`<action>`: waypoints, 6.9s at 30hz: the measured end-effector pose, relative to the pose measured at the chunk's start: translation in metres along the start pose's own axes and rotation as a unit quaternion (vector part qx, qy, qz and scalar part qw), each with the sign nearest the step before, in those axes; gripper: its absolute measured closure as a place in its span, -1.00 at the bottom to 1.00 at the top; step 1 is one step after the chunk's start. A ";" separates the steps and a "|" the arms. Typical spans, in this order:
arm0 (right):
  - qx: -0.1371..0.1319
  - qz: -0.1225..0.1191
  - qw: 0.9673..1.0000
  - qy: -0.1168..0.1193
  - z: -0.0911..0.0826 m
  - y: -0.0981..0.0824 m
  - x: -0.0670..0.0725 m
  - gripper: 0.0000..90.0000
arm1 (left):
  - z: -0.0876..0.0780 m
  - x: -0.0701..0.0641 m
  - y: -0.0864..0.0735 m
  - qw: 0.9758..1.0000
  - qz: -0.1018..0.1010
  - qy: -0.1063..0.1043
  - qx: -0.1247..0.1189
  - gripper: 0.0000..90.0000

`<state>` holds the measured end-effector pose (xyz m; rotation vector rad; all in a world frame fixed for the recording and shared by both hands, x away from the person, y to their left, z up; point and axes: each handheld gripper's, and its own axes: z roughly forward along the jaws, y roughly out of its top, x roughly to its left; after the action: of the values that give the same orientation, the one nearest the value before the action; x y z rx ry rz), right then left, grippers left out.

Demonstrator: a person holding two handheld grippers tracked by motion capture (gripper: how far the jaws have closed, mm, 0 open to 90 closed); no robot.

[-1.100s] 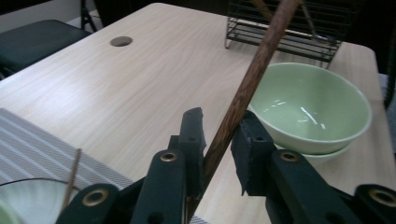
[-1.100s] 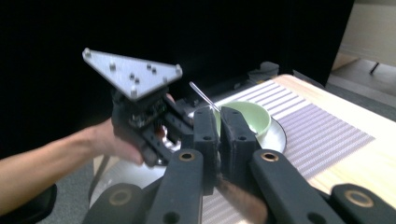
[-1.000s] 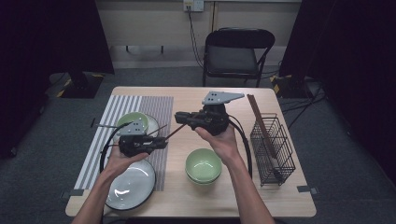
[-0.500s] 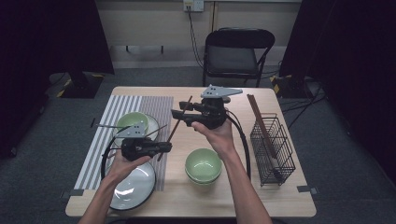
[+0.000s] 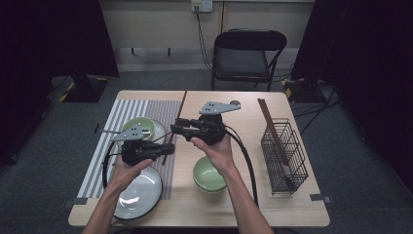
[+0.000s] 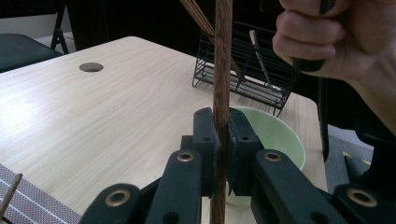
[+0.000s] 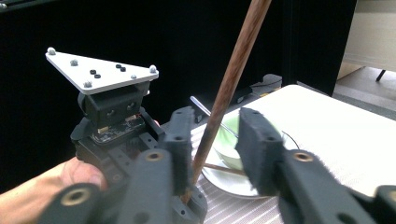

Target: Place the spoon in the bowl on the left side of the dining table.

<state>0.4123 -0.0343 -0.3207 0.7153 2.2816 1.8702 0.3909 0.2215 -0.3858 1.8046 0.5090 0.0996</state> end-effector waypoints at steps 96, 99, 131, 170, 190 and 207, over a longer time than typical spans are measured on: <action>-0.004 0.009 0.996 -0.088 -0.007 0.012 -0.021 -0.25 | -0.015 0.002 -0.005 0.999 -0.027 0.007 -0.025 0.87; -0.002 0.007 0.996 -0.094 -0.008 0.011 -0.024 -0.27 | -0.017 0.003 -0.006 0.999 -0.024 0.009 -0.023 0.87; -0.013 0.018 0.988 -0.150 -0.026 0.014 -0.044 -0.56 | -0.024 0.005 -0.008 0.999 -0.023 0.010 -0.029 0.87; -0.004 0.048 0.984 -0.174 -0.029 -0.020 -0.071 -0.59 | -0.040 0.012 -0.009 0.998 -0.032 0.020 -0.042 0.87; -0.008 0.040 0.984 -0.175 -0.032 -0.023 -0.069 -0.61 | -0.038 0.013 -0.011 0.999 -0.028 0.023 -0.034 0.87; 0.027 0.035 0.980 -0.196 -0.043 -0.035 -0.066 -0.64 | -0.043 0.021 -0.018 0.998 -0.037 0.045 -0.031 0.87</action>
<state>0.4450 -0.1053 -0.3581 1.0743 2.0830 1.5286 0.3908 0.2722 -0.3942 1.7248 0.6297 0.1442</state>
